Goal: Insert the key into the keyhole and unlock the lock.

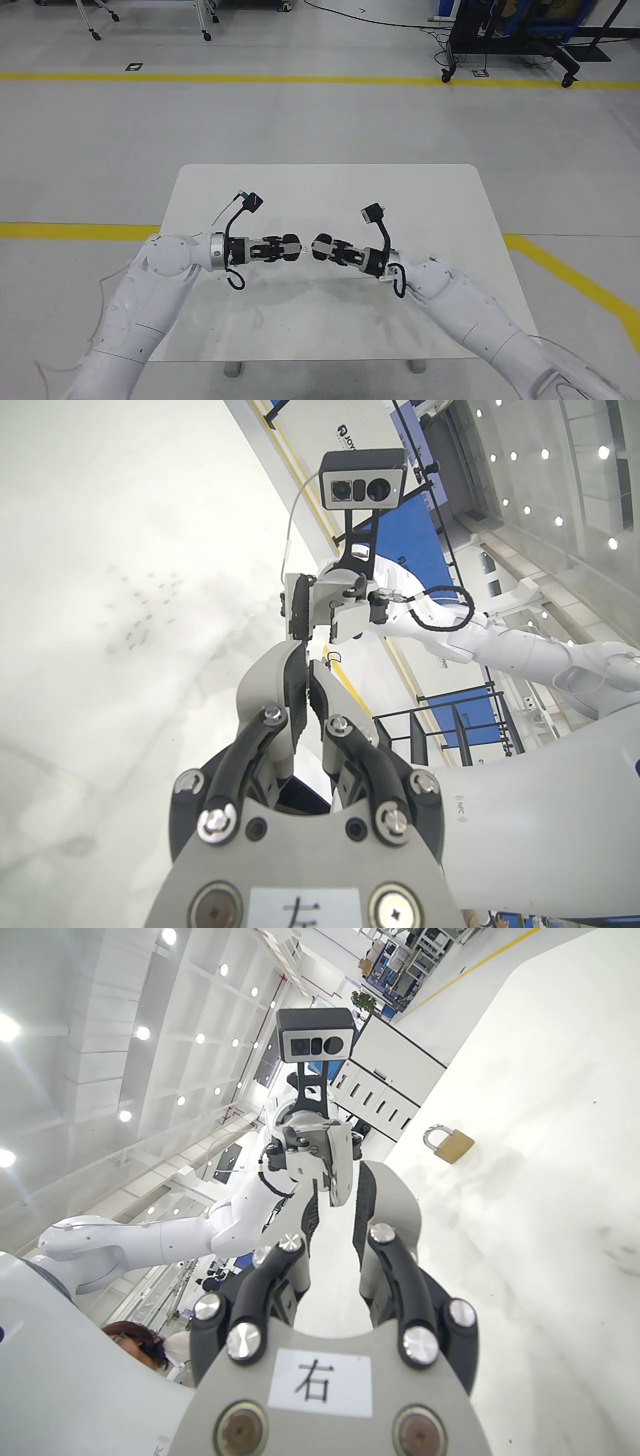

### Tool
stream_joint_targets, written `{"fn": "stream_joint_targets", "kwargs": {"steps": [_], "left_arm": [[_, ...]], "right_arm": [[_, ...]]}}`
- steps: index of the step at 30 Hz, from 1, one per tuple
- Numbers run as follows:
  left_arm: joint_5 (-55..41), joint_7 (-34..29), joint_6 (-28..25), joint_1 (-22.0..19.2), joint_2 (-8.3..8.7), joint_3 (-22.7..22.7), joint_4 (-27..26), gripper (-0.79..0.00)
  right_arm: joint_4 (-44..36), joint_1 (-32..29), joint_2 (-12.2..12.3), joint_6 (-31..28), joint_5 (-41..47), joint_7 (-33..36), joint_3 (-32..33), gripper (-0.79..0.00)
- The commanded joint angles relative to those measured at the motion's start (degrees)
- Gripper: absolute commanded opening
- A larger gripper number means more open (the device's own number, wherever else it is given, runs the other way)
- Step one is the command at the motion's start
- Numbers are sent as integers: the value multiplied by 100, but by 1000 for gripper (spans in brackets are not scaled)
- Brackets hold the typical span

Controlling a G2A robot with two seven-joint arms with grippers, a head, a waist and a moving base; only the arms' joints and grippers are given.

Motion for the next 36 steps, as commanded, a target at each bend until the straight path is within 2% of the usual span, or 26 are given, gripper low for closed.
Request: {"fn": "stream_joint_targets", "kwargs": {"steps": [1, 5, 15, 19, 20, 21, 32, 36], "left_arm": [[6, 22, -3, 1, 5, 16, -4, -785], [67, 70, -1, 3, 17, 48, -29, -785], [106, 158, 31, 10, 48, 93, -65, -785], [106, 182, 16, 10, 60, 110, -72, -785], [100, 184, 14, 10, 62, 116, -74, -785], [90, 183, 12, 9, 65, 121, -73, -785], [-9, 190, -34, -8, 92, 161, -51, -785], [-46, 173, -46, -24, 101, 176, -35, -665]], "right_arm": [[-36, -22, -11, 65, -29, 38, 7, -600], [-56, -36, -46, 170, -77, 107, 2, -588], [-2, -3, -152, 211, -69, 247, 4, -613], [39, 33, -202, 221, -61, 282, -1, -677], [50, 47, -215, 219, -64, 292, -2, -708], [66, 59, -228, 220, -65, 296, -1, -785], [296, 50, -292, 110, 7, 434, 121, -785], [368, -1, -277, 25, 57, 512, 235, -785]]}}
